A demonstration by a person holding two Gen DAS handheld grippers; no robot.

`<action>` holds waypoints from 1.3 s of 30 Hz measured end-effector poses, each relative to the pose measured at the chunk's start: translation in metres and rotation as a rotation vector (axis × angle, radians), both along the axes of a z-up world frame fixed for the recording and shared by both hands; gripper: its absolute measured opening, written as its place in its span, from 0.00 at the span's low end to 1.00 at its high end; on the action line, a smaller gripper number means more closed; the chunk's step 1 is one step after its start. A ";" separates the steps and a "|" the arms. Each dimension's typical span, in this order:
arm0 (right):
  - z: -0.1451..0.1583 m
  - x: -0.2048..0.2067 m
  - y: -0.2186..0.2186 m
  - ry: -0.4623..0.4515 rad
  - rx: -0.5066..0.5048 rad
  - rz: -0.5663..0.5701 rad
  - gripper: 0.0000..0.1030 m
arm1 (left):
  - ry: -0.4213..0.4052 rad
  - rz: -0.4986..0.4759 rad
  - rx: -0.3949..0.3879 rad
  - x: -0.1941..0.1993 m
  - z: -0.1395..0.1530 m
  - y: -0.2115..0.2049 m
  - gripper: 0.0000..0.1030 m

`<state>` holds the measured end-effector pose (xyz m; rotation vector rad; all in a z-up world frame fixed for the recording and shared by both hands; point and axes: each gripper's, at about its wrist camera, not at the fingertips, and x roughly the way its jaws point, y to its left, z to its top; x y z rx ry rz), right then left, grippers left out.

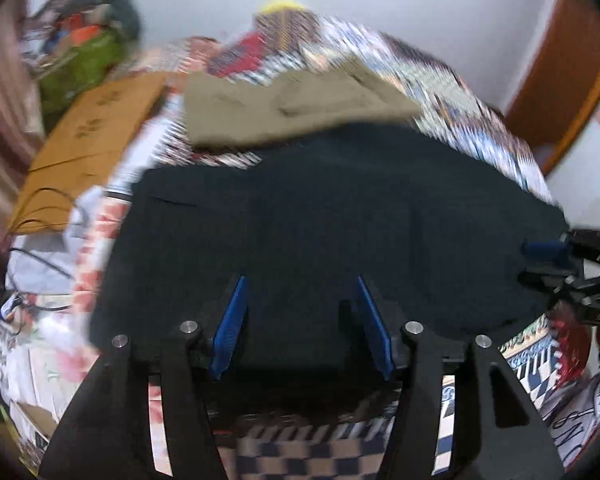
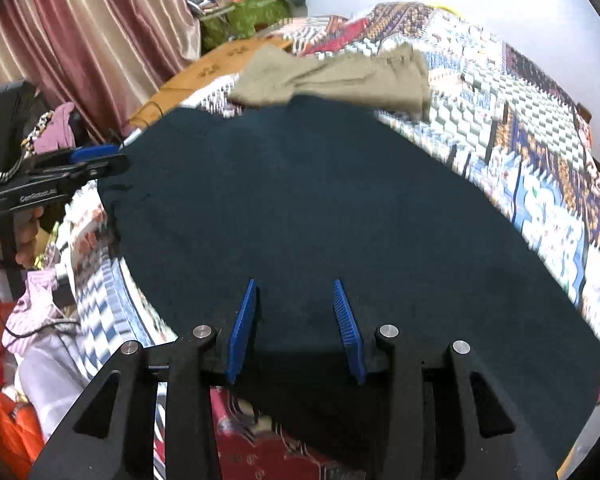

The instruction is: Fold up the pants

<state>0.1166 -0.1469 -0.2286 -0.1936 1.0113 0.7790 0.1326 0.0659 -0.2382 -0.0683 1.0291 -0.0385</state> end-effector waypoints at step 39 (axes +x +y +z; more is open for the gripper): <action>-0.019 -0.070 -0.280 0.073 0.027 -0.952 0.45 | 0.099 0.368 -0.009 -0.028 -0.035 0.120 0.67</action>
